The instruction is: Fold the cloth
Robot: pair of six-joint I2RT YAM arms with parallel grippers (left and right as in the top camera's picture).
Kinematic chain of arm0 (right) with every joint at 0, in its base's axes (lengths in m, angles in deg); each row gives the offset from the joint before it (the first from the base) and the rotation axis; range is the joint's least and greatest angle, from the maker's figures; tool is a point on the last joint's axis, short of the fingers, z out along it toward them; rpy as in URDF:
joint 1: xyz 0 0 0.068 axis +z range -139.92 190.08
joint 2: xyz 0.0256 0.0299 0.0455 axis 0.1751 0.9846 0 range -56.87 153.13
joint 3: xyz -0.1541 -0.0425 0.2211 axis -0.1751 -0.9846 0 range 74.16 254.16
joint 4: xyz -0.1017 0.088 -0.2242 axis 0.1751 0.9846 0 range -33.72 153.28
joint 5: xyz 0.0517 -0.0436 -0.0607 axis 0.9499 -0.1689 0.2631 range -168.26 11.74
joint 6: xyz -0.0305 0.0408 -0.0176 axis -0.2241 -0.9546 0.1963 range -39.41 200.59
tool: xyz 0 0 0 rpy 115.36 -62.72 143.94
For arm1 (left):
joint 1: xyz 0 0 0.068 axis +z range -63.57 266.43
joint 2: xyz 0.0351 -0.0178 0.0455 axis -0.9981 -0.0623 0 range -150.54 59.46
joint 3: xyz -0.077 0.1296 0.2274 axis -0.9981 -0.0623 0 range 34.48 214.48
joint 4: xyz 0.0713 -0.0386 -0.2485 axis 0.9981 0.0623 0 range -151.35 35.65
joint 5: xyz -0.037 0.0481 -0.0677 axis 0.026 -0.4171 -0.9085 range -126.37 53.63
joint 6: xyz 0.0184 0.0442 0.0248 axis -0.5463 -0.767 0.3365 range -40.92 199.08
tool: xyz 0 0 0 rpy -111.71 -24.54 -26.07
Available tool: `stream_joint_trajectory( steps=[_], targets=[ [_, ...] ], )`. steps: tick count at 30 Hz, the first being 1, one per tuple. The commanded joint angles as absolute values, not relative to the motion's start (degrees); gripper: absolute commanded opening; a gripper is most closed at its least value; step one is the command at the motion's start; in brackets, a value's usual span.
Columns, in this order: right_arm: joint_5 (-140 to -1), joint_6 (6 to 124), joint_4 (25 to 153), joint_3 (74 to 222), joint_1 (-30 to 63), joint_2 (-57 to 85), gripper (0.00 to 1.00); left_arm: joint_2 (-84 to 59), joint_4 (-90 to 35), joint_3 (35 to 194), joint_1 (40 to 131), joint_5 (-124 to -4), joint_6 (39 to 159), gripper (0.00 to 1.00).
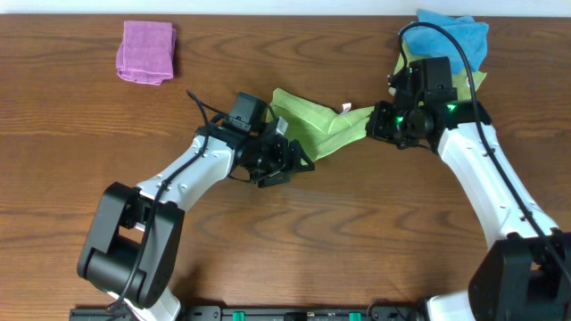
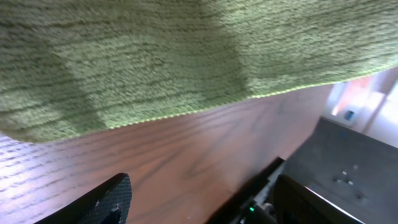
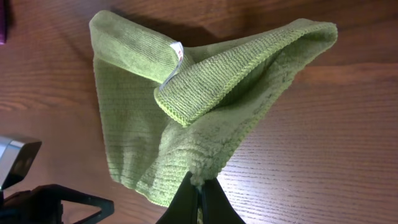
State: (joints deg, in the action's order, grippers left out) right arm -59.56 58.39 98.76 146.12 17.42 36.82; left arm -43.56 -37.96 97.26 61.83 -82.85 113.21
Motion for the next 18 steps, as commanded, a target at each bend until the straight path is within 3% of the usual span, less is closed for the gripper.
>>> stream_joint_trajectory(
  steps=[1,18],
  targets=[
    [-60.0,57.3,98.7,147.2,17.7,36.0,0.02,-43.8,-38.0,97.5,60.7,-78.8,112.3,0.74],
    [-57.7,57.5,98.8,147.2,17.7,36.0,0.02,-44.0,-35.9,97.5,55.2,-51.0,130.5,0.81]
  ],
)
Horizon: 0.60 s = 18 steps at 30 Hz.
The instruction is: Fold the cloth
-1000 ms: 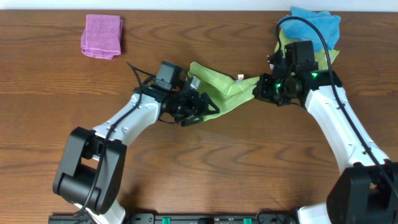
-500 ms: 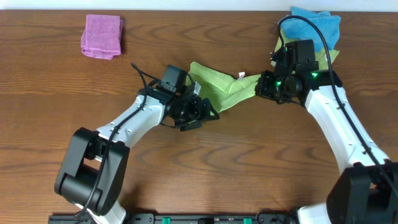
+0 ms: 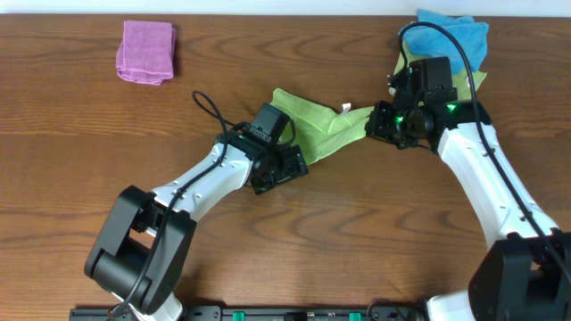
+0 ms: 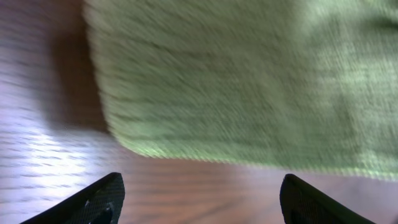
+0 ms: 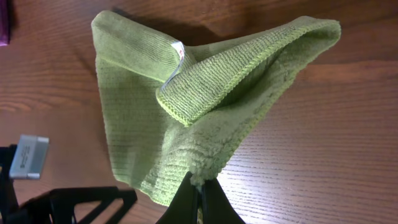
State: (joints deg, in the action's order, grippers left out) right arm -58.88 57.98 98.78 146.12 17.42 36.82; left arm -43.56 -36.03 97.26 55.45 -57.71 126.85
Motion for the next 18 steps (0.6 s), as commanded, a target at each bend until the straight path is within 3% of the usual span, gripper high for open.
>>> stream_joint_trajectory(
  steps=[1,18],
  targets=[
    [-57.1,57.5,98.7,147.2,17.7,36.0,0.02,-44.0,-36.2,97.5,55.2,-50.4,131.1,0.82],
    [-56.8,58.5,99.0,147.2,17.7,36.0,0.02,-44.0,-42.7,96.0,55.9,-63.0,137.8,0.87]
  ],
)
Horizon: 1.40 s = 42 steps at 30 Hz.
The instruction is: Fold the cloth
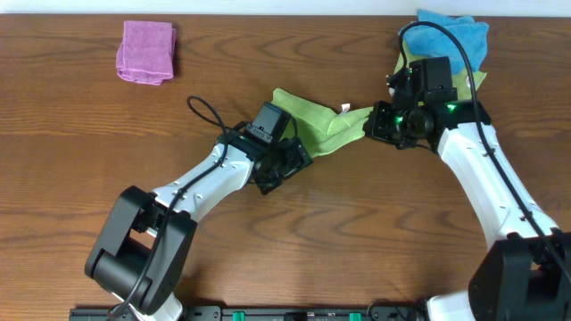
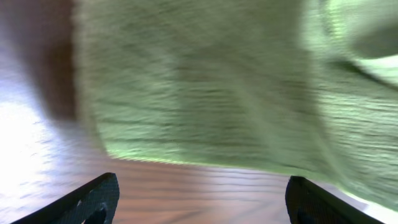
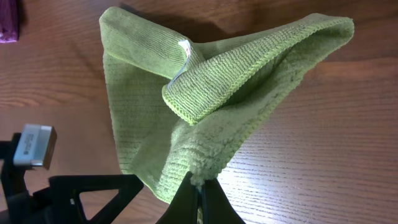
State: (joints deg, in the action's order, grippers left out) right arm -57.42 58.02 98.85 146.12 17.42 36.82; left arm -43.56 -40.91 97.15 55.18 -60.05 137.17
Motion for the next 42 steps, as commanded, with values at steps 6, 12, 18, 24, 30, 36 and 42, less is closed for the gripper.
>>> stream_joint_trajectory(
  steps=[6,12,18,24,30,36,42],
  targets=[
    [-56.8,59.0,99.0,147.2,17.7,36.0,0.02,-44.0,-49.7,91.2,57.2,-65.0,139.7,0.87],
    [-56.8,59.4,99.1,147.2,17.7,36.0,0.02,-44.0,-52.9,90.1,57.2,-64.4,141.1,0.87],
    [-56.8,59.4,99.4,147.2,17.7,36.0,0.01,-44.0,-53.6,90.0,57.2,-62.7,143.9,0.87],
    [-56.8,60.1,100.0,147.2,17.7,36.0,0.02,-44.0,-57.2,90.0,57.3,-63.1,146.0,0.86],
    [-56.8,60.7,100.6,147.2,17.7,36.0,0.02,-44.0,-58.4,90.0,57.3,-61.0,147.3,0.86],
    [-56.8,61.2,100.8,147.2,17.7,36.0,0.02,-44.0,-56.2,90.0,57.3,-61.8,150.2,0.86],
    [-56.8,61.9,100.9,147.2,17.7,36.0,0.02,-44.0,-51.5,90.0,57.7,-57.0,151.3,0.86]
  ],
)
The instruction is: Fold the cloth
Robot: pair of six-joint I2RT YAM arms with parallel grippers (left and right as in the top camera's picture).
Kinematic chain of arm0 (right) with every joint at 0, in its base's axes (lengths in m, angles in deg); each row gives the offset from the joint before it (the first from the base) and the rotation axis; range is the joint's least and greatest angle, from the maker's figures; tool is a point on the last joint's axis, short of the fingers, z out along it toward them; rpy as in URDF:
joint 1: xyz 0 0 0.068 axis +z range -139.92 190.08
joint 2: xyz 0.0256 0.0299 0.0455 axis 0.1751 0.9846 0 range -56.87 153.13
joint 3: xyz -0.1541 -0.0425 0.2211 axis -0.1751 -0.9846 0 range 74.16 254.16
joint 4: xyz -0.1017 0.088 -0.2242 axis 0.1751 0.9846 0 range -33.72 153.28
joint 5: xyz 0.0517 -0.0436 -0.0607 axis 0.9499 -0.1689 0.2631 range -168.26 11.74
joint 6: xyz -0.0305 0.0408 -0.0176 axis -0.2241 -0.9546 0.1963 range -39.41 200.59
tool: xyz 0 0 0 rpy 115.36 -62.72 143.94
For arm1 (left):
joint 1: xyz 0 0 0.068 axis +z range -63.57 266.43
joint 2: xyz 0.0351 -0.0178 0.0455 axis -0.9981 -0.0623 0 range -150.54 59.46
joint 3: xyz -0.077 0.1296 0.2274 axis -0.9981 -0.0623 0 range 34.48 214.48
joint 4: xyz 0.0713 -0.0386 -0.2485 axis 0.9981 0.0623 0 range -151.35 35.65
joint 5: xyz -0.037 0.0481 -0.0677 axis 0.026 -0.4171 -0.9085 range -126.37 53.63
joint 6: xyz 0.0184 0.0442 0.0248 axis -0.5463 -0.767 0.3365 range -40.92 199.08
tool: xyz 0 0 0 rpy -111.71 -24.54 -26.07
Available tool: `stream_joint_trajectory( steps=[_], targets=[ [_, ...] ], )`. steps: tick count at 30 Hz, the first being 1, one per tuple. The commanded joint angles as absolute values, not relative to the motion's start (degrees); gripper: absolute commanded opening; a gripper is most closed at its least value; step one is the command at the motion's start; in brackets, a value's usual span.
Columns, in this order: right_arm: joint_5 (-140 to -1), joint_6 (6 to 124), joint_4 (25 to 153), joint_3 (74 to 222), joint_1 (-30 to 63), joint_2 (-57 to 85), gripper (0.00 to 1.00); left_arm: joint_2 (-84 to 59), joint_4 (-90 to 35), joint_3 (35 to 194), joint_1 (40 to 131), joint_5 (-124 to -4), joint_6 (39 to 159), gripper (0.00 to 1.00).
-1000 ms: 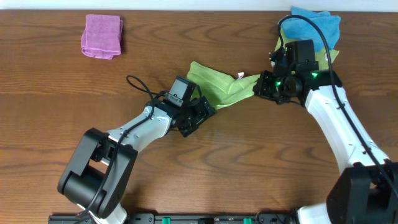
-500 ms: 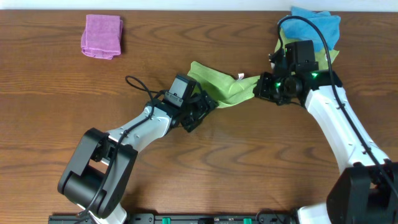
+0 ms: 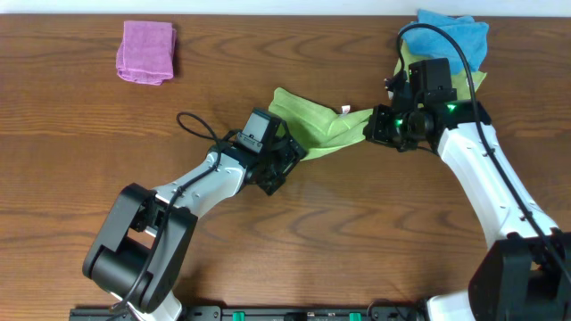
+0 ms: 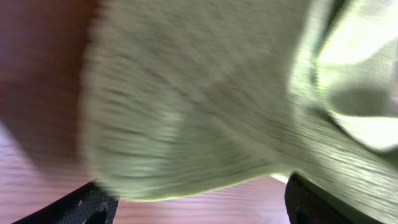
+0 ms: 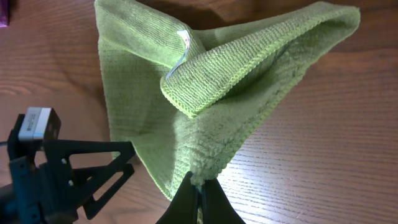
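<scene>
A green cloth (image 3: 314, 127) lies crumpled mid-table, one corner raised to the right. My right gripper (image 5: 199, 186) is shut on that raised corner (image 3: 368, 132), and the cloth (image 5: 155, 99) hangs in a loose fold with a white tag showing. My left gripper (image 3: 290, 162) is open at the cloth's lower left edge. In the left wrist view the blurred cloth (image 4: 205, 93) fills the frame above the two spread fingertips (image 4: 93, 202). In the right wrist view the left gripper (image 5: 127, 158) stands open against the cloth's edge.
A folded pink cloth (image 3: 145, 52) lies at the far left. A blue cloth (image 3: 453, 31) rests on another green one (image 3: 473, 82) at the far right, behind the right arm. Bare wooden table (image 3: 357, 232) in front.
My left gripper has shifted a little to the left and turned, its open fingers now at the cloth's lower left edge. The right gripper keeps hold of the raised corner.
The right gripper has held the raised corner throughout. The left gripper was open below the cloth's lower edge. It then stood closer in against the cloth, and now sits at the lower left edge, still open.
</scene>
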State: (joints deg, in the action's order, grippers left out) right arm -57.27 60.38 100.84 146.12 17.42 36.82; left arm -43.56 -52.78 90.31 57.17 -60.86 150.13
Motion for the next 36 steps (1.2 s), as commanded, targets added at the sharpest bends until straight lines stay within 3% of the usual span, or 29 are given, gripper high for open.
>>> stream_joint_trajectory(
  steps=[1,7,19,36],
  targets=[
    [-56.8,62.0,100.9,147.2,17.7,36.0,0.02,-44.0,-51.2,90.0,57.7,-56.4,151.3,0.86],
    [-56.8,62.0,100.9,147.2,17.7,36.0,0.02,-44.0,-51.8,90.0,57.7,-54.7,153.5,0.84],
    [-56.8,62.9,101.3,147.2,17.7,36.0,0.02,-44.0,-54.4,90.0,60.3,-63.2,160.5,0.88],
    [-56.8,63.0,101.3,147.2,17.7,36.0,0.02,-44.0,-57.8,90.0,61.2,-54.0,160.6,0.87]
  ],
)
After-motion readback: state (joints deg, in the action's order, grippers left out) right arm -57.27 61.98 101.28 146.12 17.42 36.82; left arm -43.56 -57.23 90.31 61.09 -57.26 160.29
